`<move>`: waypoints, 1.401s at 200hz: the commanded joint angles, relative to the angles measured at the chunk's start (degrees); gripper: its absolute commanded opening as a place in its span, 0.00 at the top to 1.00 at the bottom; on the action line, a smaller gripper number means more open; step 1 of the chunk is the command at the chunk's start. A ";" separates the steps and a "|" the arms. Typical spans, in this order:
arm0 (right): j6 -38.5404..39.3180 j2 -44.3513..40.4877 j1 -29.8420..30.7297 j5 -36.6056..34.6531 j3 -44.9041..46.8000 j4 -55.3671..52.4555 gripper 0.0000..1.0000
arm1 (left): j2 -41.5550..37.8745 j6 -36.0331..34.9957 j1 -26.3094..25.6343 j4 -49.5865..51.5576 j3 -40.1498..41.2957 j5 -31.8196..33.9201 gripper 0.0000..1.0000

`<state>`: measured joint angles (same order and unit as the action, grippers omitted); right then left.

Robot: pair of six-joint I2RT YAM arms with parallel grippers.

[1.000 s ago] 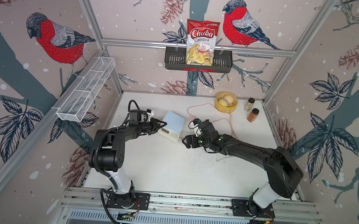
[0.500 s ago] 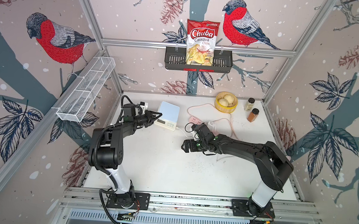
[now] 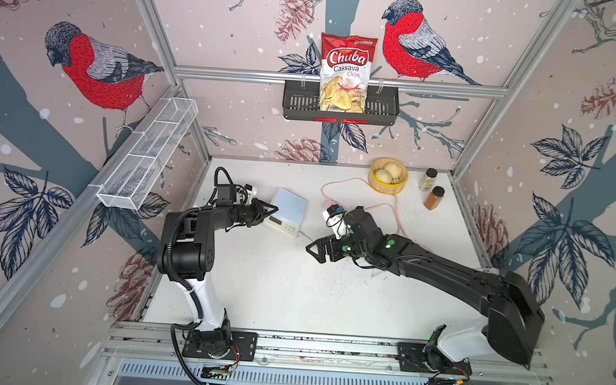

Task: Charge the electronic scale
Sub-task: Place the electronic scale at the center of the board, then reset both arms

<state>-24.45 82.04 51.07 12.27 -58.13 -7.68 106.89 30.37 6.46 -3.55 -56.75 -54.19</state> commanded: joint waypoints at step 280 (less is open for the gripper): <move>18.79 4.73 -46.81 -35.15 49.52 87.20 0.00 | -27.00 -33.97 -6.64 -59.03 35.44 55.39 0.01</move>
<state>-7.44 81.41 4.84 -25.04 -10.96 63.00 78.78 -1.17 -0.12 -47.48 -22.24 0.43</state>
